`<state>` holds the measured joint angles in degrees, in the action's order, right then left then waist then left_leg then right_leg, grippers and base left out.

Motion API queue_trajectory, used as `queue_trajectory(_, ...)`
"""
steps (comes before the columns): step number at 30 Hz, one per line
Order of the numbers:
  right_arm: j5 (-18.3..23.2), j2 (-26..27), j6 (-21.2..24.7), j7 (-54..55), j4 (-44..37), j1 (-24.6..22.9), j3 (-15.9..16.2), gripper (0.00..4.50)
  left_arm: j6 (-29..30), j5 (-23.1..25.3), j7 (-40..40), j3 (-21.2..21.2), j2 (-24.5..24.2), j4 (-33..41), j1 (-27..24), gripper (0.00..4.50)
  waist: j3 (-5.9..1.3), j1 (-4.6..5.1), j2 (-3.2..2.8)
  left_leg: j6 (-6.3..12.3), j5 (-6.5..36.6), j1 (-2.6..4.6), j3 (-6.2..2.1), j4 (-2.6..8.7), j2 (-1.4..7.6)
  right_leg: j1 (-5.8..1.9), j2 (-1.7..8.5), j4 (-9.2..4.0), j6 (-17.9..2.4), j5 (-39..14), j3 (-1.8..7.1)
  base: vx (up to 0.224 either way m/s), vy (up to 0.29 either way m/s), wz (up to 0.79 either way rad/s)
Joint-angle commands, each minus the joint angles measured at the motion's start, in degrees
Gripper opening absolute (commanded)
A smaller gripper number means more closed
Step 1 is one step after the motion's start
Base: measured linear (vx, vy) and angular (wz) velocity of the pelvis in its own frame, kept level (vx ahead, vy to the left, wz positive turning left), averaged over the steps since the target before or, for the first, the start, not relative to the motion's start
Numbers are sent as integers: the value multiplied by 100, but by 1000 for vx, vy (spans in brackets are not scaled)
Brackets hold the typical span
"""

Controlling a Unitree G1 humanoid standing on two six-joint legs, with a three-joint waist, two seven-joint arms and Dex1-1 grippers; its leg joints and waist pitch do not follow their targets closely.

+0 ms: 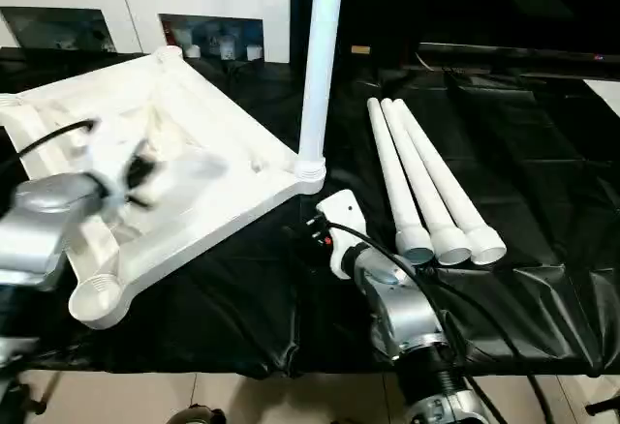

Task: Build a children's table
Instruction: Rotate leg to tighten, then rotate table base

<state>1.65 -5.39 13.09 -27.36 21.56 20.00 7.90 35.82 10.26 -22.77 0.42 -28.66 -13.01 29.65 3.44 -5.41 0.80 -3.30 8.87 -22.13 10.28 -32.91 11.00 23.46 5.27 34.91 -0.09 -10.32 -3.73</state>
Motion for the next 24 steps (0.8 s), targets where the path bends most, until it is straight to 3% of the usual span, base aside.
queue_trajectory(1, -9, -2, -2, 53, 109, 131, 5, 403, 80, 281, 344, 114, -157, 31, -107, 69, -396, -16, -79, -139, 1626, 123, -92, 423, 182, -245, 260, -394, -927, -1122, 233, 0, 0, 0)
queue_trajectory(3, -6, 14, -33, 76, 190, 187, -18, 403, 98, 387, 503, 156, -253, 11, -180, 69, -398, -3, -41, -138, 1616, 123, -88, 418, 177, -247, 255, -389, -967, -1057, 231, 0, 0, 0)
queue_trajectory(7, 68, 100, -25, 51, 330, 274, -64, 376, 179, 435, 533, 187, -401, -6, -280, 33, -402, -24, -65, -142, 1627, 140, -84, 411, 179, -226, 266, -384, -999, -1113, 237, 0, 0, 0)
queue_trajectory(11, 42, 162, -39, 91, 715, 495, -58, 334, 331, 389, 73, -171, -562, -106, -419, 0, -396, -24, -88, -214, 1815, 155, -94, 423, 175, -203, 266, -397, -1000, -1220, 239, 0, 0, 0)
queue_trajectory(13, 13, 205, -92, 173, 1109, 711, -86, 334, 428, 395, -376, -500, -671, -119, -538, 0, -401, -28, -108, -254, 1800, 150, -102, 425, 177, -206, 277, -376, -1049, -1166, 240, 0, 0, 0)
queue_trajectory(16, -25, 236, -110, 236, 1369, 860, -90, 301, 459, 462, -530, -642, -757, -137, -576, 0, -405, -27, -131, -281, 1801, 157, -94, 418, 174, -204, 274, -375, -1091, -1045, 246, 0, 0, 0)
queue_trajectory(24, -6, 408, -276, 440, 2228, 1383, -203, 239, 842, 194, -1798, -1281, -1279, 453, -904, 0, -408, -1, -95, -296, 1735, 152, -105, 426, 189, -241, 304, -337, -1235, -954, 240, 0, 0, 0)
